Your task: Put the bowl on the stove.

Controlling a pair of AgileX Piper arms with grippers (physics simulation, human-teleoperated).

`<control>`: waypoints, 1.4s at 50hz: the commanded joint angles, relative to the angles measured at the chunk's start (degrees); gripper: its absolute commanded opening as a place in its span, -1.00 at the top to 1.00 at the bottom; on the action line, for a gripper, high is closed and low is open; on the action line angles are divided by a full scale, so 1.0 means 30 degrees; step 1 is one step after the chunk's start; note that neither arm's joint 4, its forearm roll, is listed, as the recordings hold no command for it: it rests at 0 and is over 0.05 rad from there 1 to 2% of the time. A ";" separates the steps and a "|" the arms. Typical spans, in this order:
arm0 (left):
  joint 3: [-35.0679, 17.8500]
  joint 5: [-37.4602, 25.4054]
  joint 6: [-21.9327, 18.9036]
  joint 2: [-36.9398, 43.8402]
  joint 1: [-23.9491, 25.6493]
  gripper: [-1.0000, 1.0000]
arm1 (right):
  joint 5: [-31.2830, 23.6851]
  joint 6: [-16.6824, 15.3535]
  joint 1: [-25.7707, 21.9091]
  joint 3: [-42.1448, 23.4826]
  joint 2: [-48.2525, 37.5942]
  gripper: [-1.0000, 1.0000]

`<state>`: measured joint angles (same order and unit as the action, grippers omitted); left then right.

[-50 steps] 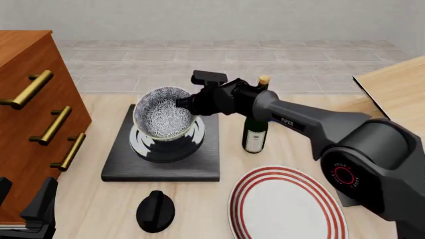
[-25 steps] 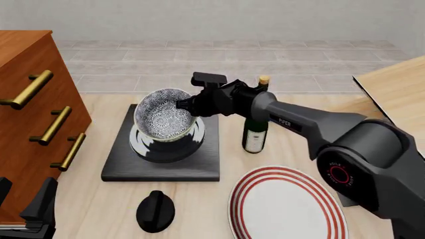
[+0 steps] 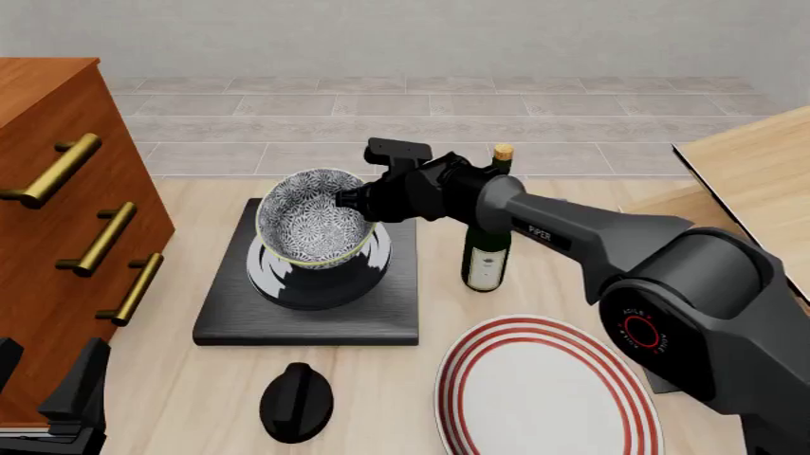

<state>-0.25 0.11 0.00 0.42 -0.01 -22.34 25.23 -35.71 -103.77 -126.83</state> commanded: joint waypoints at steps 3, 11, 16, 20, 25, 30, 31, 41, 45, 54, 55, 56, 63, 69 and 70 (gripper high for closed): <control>0.0000 0.0000 -0.0001 0.0001 0.0001 -1.00 | 0.0053 0.0253 -0.0376 -0.0038 -0.0298 1.00; 0.0000 0.0000 -0.0001 -0.0002 -0.0001 -1.00 | 0.0105 0.0439 -0.0549 0.0057 -0.0273 -1.00; 0.0000 0.0000 0.0001 -0.0003 -0.0002 -1.00 | 0.0007 0.0381 -0.0517 -0.0017 -0.0261 -1.00; 0.0000 0.0000 0.0000 -0.0001 -0.0001 -1.00 | 0.0021 0.0454 -0.0515 -0.0016 -0.0306 -1.00; 0.0000 0.0000 -0.0002 0.0001 -0.0001 -1.00 | 0.0028 0.0521 -0.0499 0.0008 -0.0331 -1.00; 0.0000 0.0000 0.0002 -0.0001 -0.0001 -1.00 | -0.0003 0.0528 -0.0522 0.0006 -0.0215 -1.00; 0.0000 0.0000 0.0000 -0.0002 0.0002 -1.00 | -0.0022 0.0523 -0.0486 0.0000 -0.0195 -1.00; 0.0000 0.0000 0.0004 0.0000 -0.0005 -1.00 | -0.0240 0.0358 -0.0374 -0.0048 0.0499 -1.00; 0.0000 0.0000 -0.0003 -0.0002 -0.0003 -1.00 | -0.0504 0.0106 -0.0251 -0.0253 0.0846 -1.00; 0.0000 0.0000 -0.0001 -0.0002 -0.0001 -1.00 | -0.0874 -0.0354 -0.0274 -0.0443 0.1775 -1.00; 0.0000 0.0000 0.0000 -0.0003 -0.0004 -1.00 | -0.0889 -0.0356 -0.0274 -0.0429 0.1840 -1.00; 0.0000 0.0000 0.0002 -0.0001 -0.0003 -1.00 | -0.0928 -0.0509 -0.0222 -0.0413 0.2125 -1.00; 0.0000 0.0000 0.0002 -0.0001 -0.0001 -1.00 | -0.1084 -0.0802 -0.0221 0.0002 0.3605 -1.00; 0.0000 0.0000 -0.0002 0.0001 -0.0001 -1.00 | -0.1120 -0.1168 -0.0114 0.0527 0.4948 -1.00; 0.0000 -0.0001 0.0001 0.0003 0.0000 -1.00 | -0.1173 -0.1136 -0.0102 0.0631 0.5164 -1.00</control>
<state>-0.25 0.11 0.00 0.42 -0.01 -25.28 23.12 -36.39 -103.56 -116.78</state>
